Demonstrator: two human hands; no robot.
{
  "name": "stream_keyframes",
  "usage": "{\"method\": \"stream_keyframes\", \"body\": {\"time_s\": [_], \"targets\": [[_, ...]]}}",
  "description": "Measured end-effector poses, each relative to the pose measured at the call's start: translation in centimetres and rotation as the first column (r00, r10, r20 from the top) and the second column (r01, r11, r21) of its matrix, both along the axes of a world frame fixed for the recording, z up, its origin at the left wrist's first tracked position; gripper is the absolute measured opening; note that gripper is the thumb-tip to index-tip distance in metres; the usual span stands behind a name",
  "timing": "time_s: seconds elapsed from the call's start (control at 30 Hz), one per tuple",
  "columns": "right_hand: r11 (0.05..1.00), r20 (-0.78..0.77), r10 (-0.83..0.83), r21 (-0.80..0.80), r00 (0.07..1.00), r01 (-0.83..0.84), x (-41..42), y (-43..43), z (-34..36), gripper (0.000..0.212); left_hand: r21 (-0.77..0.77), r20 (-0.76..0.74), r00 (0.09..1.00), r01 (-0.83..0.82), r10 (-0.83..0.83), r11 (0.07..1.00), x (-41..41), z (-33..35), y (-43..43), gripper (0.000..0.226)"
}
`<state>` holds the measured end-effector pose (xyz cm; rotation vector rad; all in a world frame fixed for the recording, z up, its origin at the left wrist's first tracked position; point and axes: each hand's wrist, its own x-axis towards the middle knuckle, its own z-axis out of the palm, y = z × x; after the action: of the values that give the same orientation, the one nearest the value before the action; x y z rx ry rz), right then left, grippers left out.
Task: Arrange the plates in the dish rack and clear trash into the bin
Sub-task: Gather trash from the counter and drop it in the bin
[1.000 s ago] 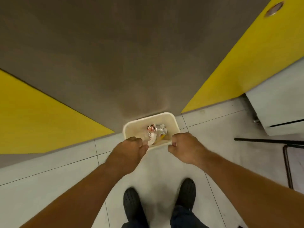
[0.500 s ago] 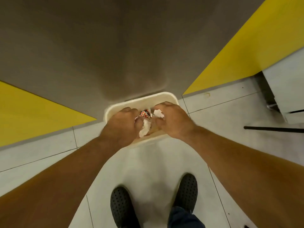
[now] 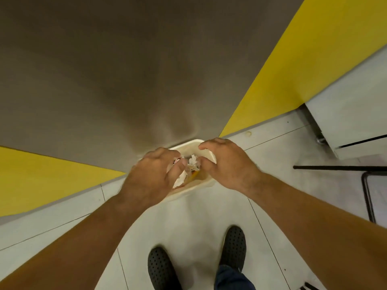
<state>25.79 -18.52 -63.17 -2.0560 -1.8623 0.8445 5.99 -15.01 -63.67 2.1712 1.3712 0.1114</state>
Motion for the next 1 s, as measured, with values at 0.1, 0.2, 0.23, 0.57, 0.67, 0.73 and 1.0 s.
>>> {"method": "stream_keyframes", "body": {"time_s": [0.1, 0.2, 0.23, 0.57, 0.67, 0.73, 1.0], "targets": [[1.0, -0.023, -0.016, 0.014, 1.0, 0.016, 1.0, -0.5, 6.2, 0.035, 0.05, 0.087, 0.996, 0.025, -0.029, 0.998, 0.1, 8.1, -0.2, 0.057], [0.998, -0.071, -0.039, 0.045, 0.997, 0.042, 2.0, -1.2, 13.4, 0.03, 0.039, 0.193, 0.98, 0.041, -0.048, 0.998, 0.8, 15.9, -0.6, 0.052], [0.996, -0.088, -0.054, 0.07, 0.995, 0.061, 2.3, -1.4, 15.9, 0.029, 0.05, 0.22, 0.974, 0.046, -0.056, 0.998, 1.0, 18.4, -0.7, 0.049], [0.93, -0.11, -0.094, 0.344, 0.989, 0.127, 6.5, -1.5, 41.7, 0.024, 0.379, 0.265, 0.936, 0.12, -0.231, 0.918, 4.4, 43.9, -0.4, 0.033], [0.903, -0.069, -0.079, 0.418, 0.994, 0.101, 8.0, -0.8, 48.2, 0.022, 0.472, 0.232, 0.935, 0.134, -0.269, 0.871, 5.9, 50.4, 0.7, 0.035], [0.883, -0.053, -0.067, 0.461, 0.996, 0.084, 9.1, -0.1, 51.9, 0.022, 0.506, 0.208, 0.944, 0.121, -0.256, 0.854, 6.7, 53.9, 1.6, 0.043], [0.868, 0.075, -0.065, 0.497, 0.995, 0.019, 11.3, 2.5, 58.1, 0.023, 0.558, 0.216, 0.958, 0.037, -0.188, 0.829, 7.1, 58.5, 3.3, 0.049]]}}
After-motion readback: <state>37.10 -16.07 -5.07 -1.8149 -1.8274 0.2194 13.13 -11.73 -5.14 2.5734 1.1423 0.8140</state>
